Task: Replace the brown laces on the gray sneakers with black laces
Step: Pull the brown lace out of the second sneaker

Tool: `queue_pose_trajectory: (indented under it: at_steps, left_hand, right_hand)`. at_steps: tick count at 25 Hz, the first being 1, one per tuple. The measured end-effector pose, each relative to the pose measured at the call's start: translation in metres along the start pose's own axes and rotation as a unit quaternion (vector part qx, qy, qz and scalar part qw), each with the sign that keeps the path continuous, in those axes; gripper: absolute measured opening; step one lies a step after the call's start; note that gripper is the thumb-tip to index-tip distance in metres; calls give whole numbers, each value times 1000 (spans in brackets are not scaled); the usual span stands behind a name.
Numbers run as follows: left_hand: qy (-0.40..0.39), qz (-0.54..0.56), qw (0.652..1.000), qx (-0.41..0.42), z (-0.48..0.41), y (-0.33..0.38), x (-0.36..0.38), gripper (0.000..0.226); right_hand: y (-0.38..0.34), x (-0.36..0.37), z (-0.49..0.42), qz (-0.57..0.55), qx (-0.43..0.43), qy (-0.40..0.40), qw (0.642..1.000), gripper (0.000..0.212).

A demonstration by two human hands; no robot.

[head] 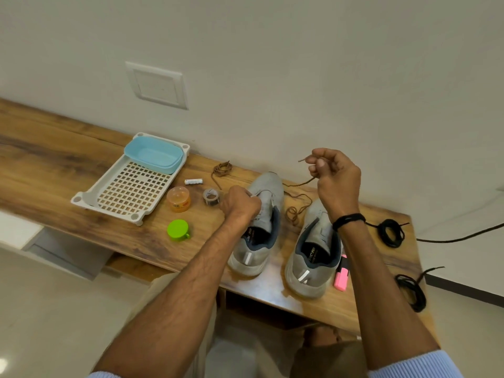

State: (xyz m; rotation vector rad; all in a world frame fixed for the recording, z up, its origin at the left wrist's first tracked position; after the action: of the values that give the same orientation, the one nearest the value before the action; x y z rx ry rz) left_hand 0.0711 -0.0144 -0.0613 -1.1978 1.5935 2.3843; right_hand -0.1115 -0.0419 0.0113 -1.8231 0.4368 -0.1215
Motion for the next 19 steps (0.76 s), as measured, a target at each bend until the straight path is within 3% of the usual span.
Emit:
queue_pose_trajectory:
  at_steps: [3, 5, 6, 9, 11, 14, 16, 19]
  left_hand:
    - [-26, -50, 998, -3, -1, 0, 1, 7]
    - [-30, -106, 994, 18, -2, 3, -1, 33]
    - [-7, -86, 995, 53, 0, 8, -4, 39]
    - [15, 173, 970, 168, 13, 32, -15, 30]
    - [-78, 237, 952, 177, 23, 41, -16, 35]
    - [-190, 193, 944, 190, 28, 42, -11, 37]
    - [-169, 182, 946, 208, 24, 39, -13, 37]
    - [-92, 192, 963, 163, 14, 34, -18, 36]
  right_hand:
    - [-13, -12, 3, 44, -85, 93, 991, 20]
    - [-12, -12, 8, 98, -101, 74, 987, 20]
    - [-8, -8, 11, 122, -101, 42, 986, 20]
    - [5, 8, 17, 162, -94, -67, 980, 24]
    - [5, 16, 20, 154, -89, -107, 978, 25]
    - [2, 16, 20, 155, -87, -122, 976, 27]
    - [5, 12, 17, 181, -78, -132, 972, 28]
    - [8, 6, 12, 211, -88, -108, 968, 11]
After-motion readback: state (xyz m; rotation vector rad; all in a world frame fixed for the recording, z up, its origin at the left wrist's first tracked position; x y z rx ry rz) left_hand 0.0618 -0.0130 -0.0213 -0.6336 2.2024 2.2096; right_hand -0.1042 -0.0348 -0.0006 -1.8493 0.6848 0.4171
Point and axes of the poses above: each hand's wrist, its own z-axis away from the middle knuckle, its own x-axis out of the palm, y = z × x, the point moved 3 cm from there along -z, towards the middle knuckle, and after that the axes turned 9 degrees about y, right-handed, at the moved point
